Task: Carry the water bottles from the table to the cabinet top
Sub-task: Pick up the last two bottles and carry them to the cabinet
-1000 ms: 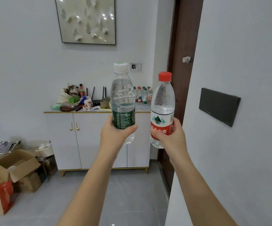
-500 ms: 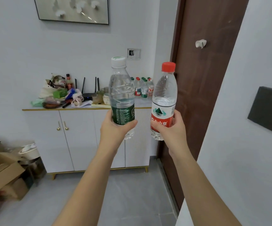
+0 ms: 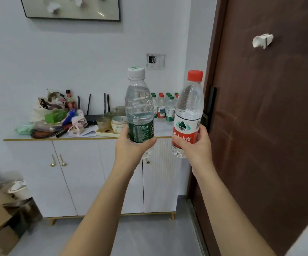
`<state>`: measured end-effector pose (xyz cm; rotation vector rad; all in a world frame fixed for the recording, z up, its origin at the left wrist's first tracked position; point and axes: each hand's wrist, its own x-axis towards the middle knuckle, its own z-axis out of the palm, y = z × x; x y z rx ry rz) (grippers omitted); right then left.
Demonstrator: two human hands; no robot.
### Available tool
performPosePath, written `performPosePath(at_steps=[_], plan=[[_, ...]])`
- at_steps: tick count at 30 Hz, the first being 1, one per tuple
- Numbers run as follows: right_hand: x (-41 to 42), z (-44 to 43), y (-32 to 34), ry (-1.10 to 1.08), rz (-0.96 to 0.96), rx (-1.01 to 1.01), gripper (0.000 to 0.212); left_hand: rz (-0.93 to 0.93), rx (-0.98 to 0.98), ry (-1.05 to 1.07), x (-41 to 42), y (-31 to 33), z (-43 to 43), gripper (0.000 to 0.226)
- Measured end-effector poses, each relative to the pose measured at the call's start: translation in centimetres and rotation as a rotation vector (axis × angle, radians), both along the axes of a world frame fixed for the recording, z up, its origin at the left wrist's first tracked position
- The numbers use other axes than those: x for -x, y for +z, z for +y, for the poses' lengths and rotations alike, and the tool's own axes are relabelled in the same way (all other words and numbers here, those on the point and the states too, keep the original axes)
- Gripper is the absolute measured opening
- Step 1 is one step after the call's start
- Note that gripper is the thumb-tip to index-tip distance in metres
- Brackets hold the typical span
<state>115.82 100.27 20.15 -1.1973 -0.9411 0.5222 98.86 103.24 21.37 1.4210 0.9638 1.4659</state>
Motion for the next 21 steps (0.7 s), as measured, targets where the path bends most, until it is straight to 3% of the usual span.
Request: performPosePath(at_steps=[21], plan=[[-8.3, 26.5, -3.2, -0.072, -0.064, 0.038, 0.068, 0.033, 0.029, -0.015, -8.7, -3.6, 27.2, 0.05]])
